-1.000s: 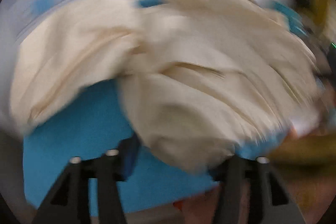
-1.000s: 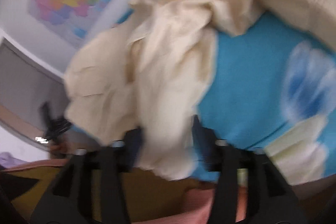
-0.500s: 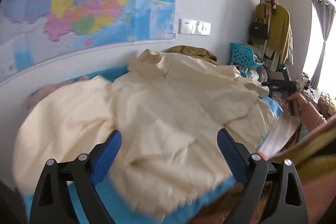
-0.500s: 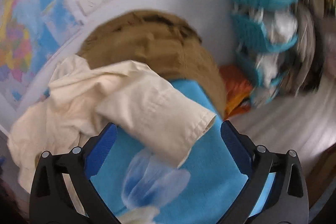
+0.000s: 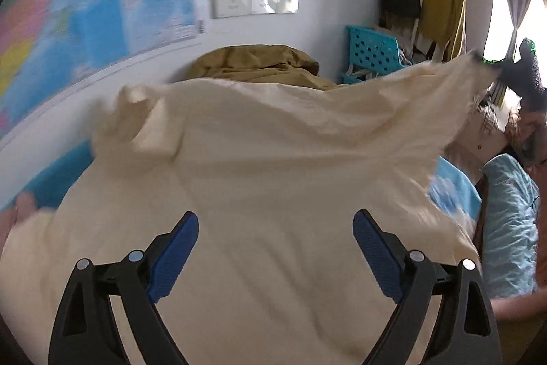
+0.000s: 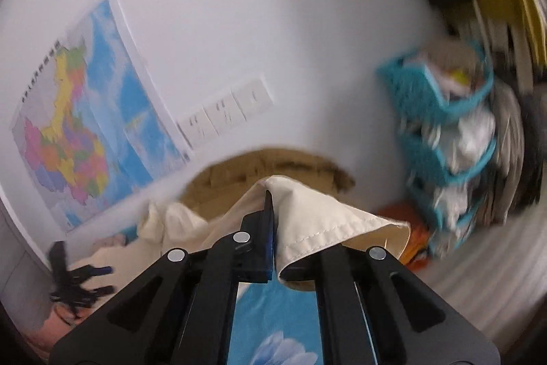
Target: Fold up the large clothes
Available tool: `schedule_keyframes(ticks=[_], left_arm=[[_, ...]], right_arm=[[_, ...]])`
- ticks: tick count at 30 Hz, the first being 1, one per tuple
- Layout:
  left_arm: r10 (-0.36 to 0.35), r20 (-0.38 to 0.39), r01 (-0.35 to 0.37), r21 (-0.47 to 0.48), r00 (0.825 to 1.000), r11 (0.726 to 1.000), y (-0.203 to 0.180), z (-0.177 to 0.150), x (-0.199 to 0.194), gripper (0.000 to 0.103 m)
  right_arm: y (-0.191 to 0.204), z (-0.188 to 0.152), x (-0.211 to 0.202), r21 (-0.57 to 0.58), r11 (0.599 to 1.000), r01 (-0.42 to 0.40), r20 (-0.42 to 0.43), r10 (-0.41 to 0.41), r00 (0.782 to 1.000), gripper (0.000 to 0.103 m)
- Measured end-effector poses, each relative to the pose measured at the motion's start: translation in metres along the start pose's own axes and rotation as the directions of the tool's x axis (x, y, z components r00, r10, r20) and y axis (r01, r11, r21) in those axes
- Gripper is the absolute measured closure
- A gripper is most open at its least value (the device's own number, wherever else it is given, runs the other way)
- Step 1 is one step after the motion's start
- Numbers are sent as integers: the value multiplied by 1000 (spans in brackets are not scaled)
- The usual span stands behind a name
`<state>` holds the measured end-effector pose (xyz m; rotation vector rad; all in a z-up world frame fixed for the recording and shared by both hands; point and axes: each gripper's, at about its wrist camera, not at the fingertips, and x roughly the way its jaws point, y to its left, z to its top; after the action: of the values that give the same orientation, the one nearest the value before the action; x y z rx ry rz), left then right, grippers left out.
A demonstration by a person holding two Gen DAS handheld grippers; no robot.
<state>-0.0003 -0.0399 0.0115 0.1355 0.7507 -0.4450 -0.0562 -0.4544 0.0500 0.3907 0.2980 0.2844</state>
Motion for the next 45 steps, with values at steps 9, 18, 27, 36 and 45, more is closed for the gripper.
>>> schedule_keyframes(ticks=[9, 18, 27, 36, 45], left_arm=[[-96, -144, 88, -60, 985, 994, 1, 64, 119, 58], [-149, -118, 128, -169, 982, 977, 16, 103, 153, 61], [-124, 12, 122, -292, 992, 948, 89, 85, 67, 36], [119, 52, -73, -535, 992, 842, 223, -27, -51, 30], [10, 55, 18, -484, 998, 875, 213, -77, -76, 18]], right_arm=[[63, 5, -22, -67, 977, -203, -29, 201, 979, 100], [215, -1, -21, -362, 816, -451, -178, 414, 893, 99], [349, -54, 71, -449, 615, -649, -504, 425, 752, 89], [416, -167, 187, -377, 584, -719, -790, 203, 579, 17], [392, -147, 137, -371, 524, -767, -774, 283, 567, 6]])
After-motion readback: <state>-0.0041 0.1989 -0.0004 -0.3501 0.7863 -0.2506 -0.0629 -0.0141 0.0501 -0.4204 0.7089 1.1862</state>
